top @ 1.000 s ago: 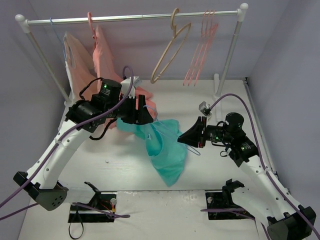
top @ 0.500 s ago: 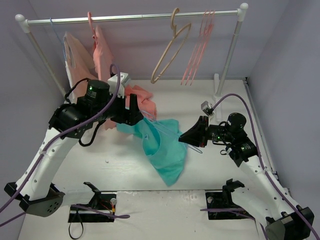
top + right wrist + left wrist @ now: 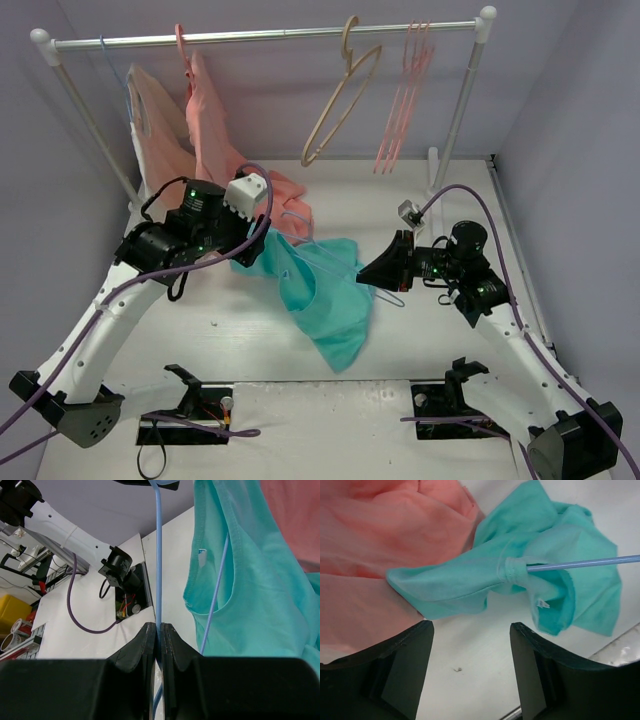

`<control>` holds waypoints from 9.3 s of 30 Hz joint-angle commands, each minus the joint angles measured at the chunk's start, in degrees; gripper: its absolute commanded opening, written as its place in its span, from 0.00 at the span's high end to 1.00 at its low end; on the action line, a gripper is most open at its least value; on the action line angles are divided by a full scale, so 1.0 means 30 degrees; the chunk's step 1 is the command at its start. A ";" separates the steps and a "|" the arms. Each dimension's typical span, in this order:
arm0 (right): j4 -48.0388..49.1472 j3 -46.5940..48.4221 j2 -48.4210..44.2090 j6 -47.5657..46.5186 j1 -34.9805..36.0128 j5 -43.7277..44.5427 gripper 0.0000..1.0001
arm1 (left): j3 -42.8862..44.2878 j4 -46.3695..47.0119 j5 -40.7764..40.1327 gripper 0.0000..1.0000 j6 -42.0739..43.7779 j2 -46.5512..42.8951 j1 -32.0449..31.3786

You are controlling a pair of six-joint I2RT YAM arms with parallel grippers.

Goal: Place the t-shirt on the hanger

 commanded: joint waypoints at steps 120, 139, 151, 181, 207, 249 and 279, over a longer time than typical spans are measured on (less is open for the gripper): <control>-0.7831 0.7888 0.0914 -0.2241 -0.0272 1.4337 0.44 | -0.2515 0.8930 0.7357 1.00 0.1607 -0.1746 0.2189; -0.8213 0.6978 0.3900 0.9444 0.8453 2.4297 0.48 | -0.0170 0.9280 -0.2195 1.00 -0.3079 0.0713 -0.1239; -0.7306 0.8034 0.7592 1.3641 1.3349 2.6998 0.45 | -0.0141 0.8959 -0.2225 1.00 -0.3784 0.0656 -0.1239; -1.0347 0.8296 0.7656 0.8083 1.3353 2.9194 1.00 | -0.1808 0.6584 0.1579 1.00 -0.0739 -0.3063 -0.1239; -1.3659 1.2657 0.6216 -0.4987 0.4152 2.1577 1.00 | -0.2777 0.4389 0.6360 1.00 0.2807 -0.5322 -0.1210; -1.9607 2.6519 1.3950 -0.5841 0.6200 1.6214 1.00 | -0.2160 1.2208 0.9349 1.00 0.1343 -0.0988 -0.1356; -2.1102 2.5729 1.3777 -0.7831 0.5500 1.7562 0.62 | -1.1741 2.3868 0.8879 1.00 -0.1118 -0.3329 -0.1473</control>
